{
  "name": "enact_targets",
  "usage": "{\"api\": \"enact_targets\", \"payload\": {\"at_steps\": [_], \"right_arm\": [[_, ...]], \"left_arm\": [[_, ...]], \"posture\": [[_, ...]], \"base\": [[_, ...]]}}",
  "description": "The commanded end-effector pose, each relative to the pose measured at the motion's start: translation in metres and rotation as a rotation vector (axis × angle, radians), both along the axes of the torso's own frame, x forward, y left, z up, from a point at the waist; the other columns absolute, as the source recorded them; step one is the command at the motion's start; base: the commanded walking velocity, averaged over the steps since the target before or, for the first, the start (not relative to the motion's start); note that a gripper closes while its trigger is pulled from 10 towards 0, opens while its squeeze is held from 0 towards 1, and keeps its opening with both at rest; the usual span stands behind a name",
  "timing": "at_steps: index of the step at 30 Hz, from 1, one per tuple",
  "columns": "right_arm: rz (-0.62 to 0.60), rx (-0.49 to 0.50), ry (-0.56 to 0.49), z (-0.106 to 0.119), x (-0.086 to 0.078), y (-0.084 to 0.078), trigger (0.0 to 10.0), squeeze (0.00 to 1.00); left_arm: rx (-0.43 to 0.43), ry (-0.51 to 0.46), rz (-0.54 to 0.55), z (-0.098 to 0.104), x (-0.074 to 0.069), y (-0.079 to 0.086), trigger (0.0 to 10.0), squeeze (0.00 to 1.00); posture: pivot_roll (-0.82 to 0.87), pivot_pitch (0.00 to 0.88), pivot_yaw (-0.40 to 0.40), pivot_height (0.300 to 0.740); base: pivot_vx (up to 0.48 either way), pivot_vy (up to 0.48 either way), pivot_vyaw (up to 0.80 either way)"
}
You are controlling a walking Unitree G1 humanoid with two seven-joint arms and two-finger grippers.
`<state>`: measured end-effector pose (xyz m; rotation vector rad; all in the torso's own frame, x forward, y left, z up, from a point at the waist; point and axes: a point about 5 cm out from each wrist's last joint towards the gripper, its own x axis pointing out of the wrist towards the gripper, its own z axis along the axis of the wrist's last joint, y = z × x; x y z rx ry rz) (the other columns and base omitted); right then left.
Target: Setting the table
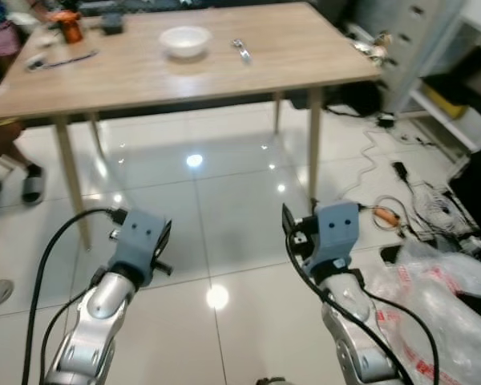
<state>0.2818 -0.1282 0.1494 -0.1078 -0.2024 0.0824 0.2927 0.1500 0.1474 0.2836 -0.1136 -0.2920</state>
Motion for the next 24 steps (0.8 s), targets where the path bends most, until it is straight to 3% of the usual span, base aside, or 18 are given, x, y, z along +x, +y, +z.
{"api": "enact_targets", "payload": {"at_steps": [1,6,11,24], "right_arm": [[0.004,0.006,0.002,-0.003,-0.004,0.004,10.0,0.0],[0.007,0.003,-0.007,-0.003,-0.005,0.004,10.0,0.0],[0.038,0.016,-0.019,-0.001,-0.001,0.009,10.0,0.0],[0.304,0.123,-0.035,0.014,0.004,0.044,10.0,0.0]], "left_arm": [[0.011,0.047,0.011,-0.011,-0.004,0.007,10.0,0.0],[0.016,0.032,0.014,-0.006,-0.003,0.008,10.0,0.0],[-0.003,0.038,0.052,-0.005,-0.008,0.012,10.0,0.0],[-0.093,0.026,0.262,-0.005,-0.013,0.028,10.0,0.0]], "posture": [[-0.05,0.063,0.112,0.74],[-0.04,0.069,0.106,0.74],[-0.01,0.071,0.089,0.74],[0.04,0.066,0.038,0.74]], "base": [[0.0,0.0,-0.8],[0.0,0.0,-0.78],[0.0,0.0,0.0],[0.048,0.0,0.0]]}}
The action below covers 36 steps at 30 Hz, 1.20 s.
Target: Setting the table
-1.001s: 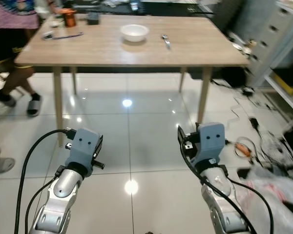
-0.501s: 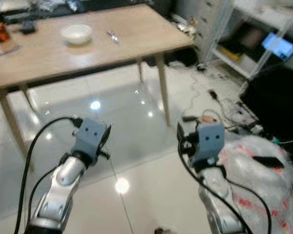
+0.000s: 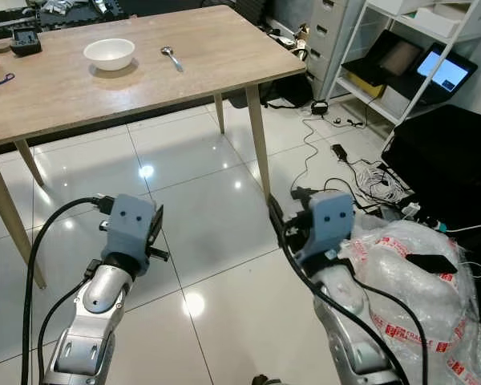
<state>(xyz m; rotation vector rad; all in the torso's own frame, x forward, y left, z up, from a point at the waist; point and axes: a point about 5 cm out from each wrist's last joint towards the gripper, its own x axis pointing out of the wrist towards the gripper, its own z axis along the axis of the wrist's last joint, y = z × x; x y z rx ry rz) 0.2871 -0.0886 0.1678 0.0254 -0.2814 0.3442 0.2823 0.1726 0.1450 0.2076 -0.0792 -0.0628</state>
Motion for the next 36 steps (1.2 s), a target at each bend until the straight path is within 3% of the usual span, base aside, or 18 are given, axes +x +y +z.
{"api": "enact_targets", "payload": {"at_steps": [1,10,27,32,33,36], "right_arm": [[0.047,0.015,0.025,-0.003,-0.001,0.008,10.0,0.0],[0.133,0.06,0.041,-0.002,0.0,0.022,10.0,0.0],[0.071,0.047,0.051,-0.005,0.006,0.013,10.0,0.0],[-0.109,0.01,0.067,-0.008,0.019,-0.019,10.0,0.0],[-0.109,0.01,0.067,-0.008,0.019,-0.019,10.0,0.0],[-0.229,-0.012,0.075,-0.011,0.023,-0.053,10.0,0.0]], "left_arm": [[-0.013,0.011,0.054,-0.002,-0.002,0.006,10.0,0.0],[-0.011,0.012,0.095,-0.002,0.0,0.006,10.0,0.0],[-0.005,0.008,0.101,0.0,0.004,0.005,10.0,0.0],[0.004,-0.008,0.065,0.005,0.011,-0.002,10.0,0.0],[0.004,-0.008,0.065,0.005,0.011,-0.002,10.0,0.0],[0.02,-0.034,-0.009,0.012,0.02,-0.017,10.0,0.0]], "posture": [[0.04,0.063,0.034,0.74],[0.05,0.051,0.038,0.74],[0.05,0.03,0.038,0.74],[0.03,0.029,0.057,0.74],[0.03,0.029,0.057,0.74],[0.02,0.028,0.077,0.74]], "base": [[0.48,0.0,0.0],[0.48,0.0,0.0],[0.48,0.0,0.0],[0.48,0.0,0.0],[0.48,0.0,0.0],[0.48,0.0,0.0]]}}
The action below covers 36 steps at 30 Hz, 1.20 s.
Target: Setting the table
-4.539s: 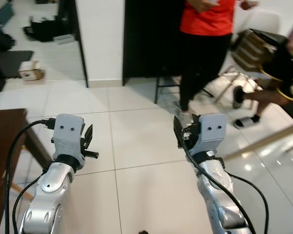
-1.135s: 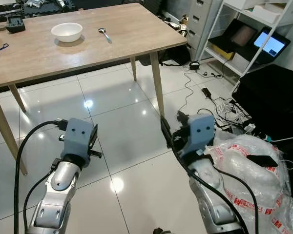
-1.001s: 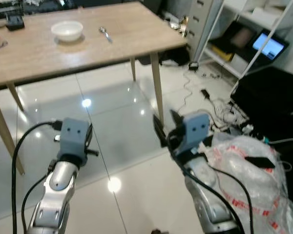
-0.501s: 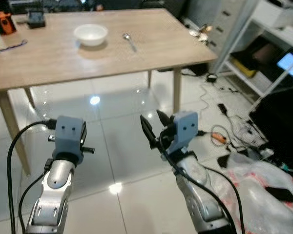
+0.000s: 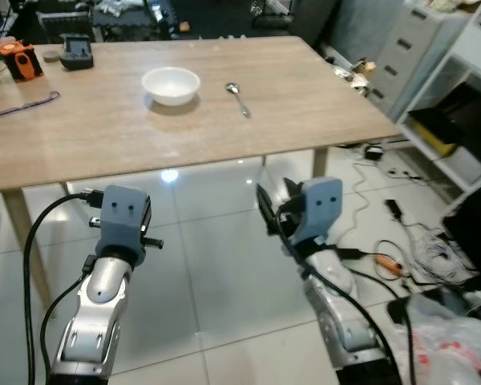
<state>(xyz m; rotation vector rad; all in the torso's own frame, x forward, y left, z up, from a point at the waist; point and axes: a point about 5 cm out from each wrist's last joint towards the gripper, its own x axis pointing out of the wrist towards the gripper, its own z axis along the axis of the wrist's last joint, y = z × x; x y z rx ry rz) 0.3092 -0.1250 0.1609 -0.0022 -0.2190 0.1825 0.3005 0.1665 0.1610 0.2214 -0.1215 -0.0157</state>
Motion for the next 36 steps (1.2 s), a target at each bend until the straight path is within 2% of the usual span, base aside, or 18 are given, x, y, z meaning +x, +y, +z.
{"api": "enact_targets", "payload": {"at_steps": [1,2,5,12,19,22,26,34,36], "right_arm": [[-0.092,-0.014,0.019,-0.005,0.0,-0.027,10.0,0.0],[-0.092,-0.014,0.019,-0.005,0.0,-0.027,10.0,0.0],[-0.142,-0.054,0.04,-0.012,-0.002,-0.048,10.0,0.0],[-0.123,-0.061,0.062,-0.02,-0.005,-0.048,10.0,0.0],[-0.099,-0.062,0.051,-0.015,0.006,-0.039,10.0,0.0],[-0.125,-0.075,0.031,-0.006,0.017,-0.04,10.0,0.0],[-0.122,-0.081,0.025,-0.001,0.023,-0.04,10.0,0.0],[-0.087,-0.076,0.034,0.006,0.036,-0.025,10.0,0.0],[-0.07,-0.047,0.044,0.006,0.038,-0.017,10.0,0.0]], "left_arm": [[0.015,0.003,-0.082,-0.001,0.006,-0.019,10.0,0.0],[0.015,0.003,-0.082,-0.001,0.006,-0.019,10.0,0.0],[0.033,-0.038,-0.163,0.011,0.015,-0.039,10.0,0.0],[0.042,-0.072,-0.234,0.023,0.015,-0.056,10.0,0.0],[0.062,-0.086,-0.246,0.027,0.01,-0.052,10.0,0.0],[0.067,-0.09,-0.224,0.028,0.006,-0.046,10.0,0.0],[0.069,-0.089,-0.214,0.027,0.003,-0.044,10.0,0.0],[0.077,-0.085,-0.193,0.026,-0.001,-0.04,10.0,0.0],[0.079,-0.083,-0.19,0.026,-0.002,-0.039,10.0,0.0]], "posture": [[0.01,0.026,0.084,0.74],[0.01,0.026,0.084,0.74],[0.0,0.026,0.099,0.74],[0.02,0.03,0.127,0.74],[0.06,0.038,0.122,0.74],[0.08,0.049,0.109,0.74],[0.09,0.056,0.101,0.74],[0.11,0.066,0.084,0.74],[0.11,0.069,0.079,0.74]], "base": [[0.48,0.0,0.0],[0.48,0.0,0.0],[0.48,0.0,0.0],[0.48,0.0,0.0],[0.48,0.0,0.0],[0.48,0.0,0.0],[0.48,0.0,0.0],[0.48,0.0,0.0],[0.48,0.0,0.0]]}}
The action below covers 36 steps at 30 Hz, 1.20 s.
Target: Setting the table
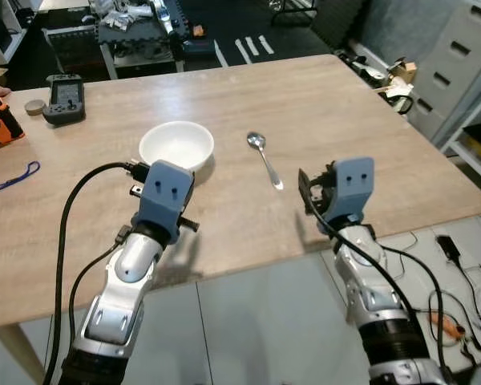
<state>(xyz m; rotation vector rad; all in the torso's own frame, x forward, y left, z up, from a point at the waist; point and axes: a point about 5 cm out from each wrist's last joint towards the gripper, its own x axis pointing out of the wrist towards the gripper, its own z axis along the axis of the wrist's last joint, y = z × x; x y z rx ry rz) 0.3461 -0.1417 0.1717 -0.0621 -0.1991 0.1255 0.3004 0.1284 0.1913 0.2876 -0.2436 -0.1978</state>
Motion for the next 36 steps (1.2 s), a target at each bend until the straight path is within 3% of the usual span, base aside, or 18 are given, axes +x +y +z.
{"api": "enact_targets", "payload": {"at_steps": [1,5,15,25,30,33,34,36], "right_arm": [[0.001,0.022,0.031,-0.004,0.002,0.003,10.0,0.0],[0.028,0.039,0.039,-0.004,0.003,0.016,10.0,0.0],[0.045,0.037,0.053,-0.007,0.003,0.019,10.0,0.0],[0.063,-0.051,0.125,-0.017,0.0,0.016,10.0,0.0],[0.076,-0.063,0.189,-0.018,-0.01,0.001,10.0,0.0],[0.059,-0.013,0.246,-0.016,-0.024,-0.017,10.0,0.0],[0.06,0.057,0.29,-0.018,-0.032,-0.019,10.0,0.0],[0.063,0.091,0.309,-0.02,-0.036,-0.019,10.0,0.0]], "left_arm": [[0.004,0.019,0.002,-0.004,-0.002,-0.001,10.0,0.0],[0.004,0.021,0.007,-0.005,-0.002,-0.001,10.0,0.0],[0.003,0.028,0.014,-0.006,-0.002,-0.001,10.0,0.0],[0.035,0.064,-0.024,-0.01,-0.015,0.007,10.0,0.0],[0.063,0.143,-0.118,0.003,-0.032,0.027,10.0,0.0],[0.13,0.161,-0.109,0.016,-0.044,0.05,10.0,0.0],[0.211,0.152,-0.104,0.019,-0.049,0.059,10.0,0.0],[0.251,0.153,-0.105,0.019,-0.05,0.062,10.0,0.0]], "posture": [[0.11,0.069,0.079,0.74],[0.11,0.07,0.074,0.74],[0.11,0.072,0.069,0.74],[0.11,0.077,0.068,0.74],[0.11,0.081,0.062,0.74],[0.11,0.086,0.063,0.74],[0.1,0.088,0.062,0.74],[0.1,0.088,0.062,0.74]], "base": [[0.48,0.0,0.0],[0.48,0.0,0.0],[0.445,0.0,0.0],[0.0,0.0,0.0],[0.0,0.0,0.0],[0.0,0.0,0.0],[0.0,0.0,0.0],[0.0,0.0,0.0]]}}
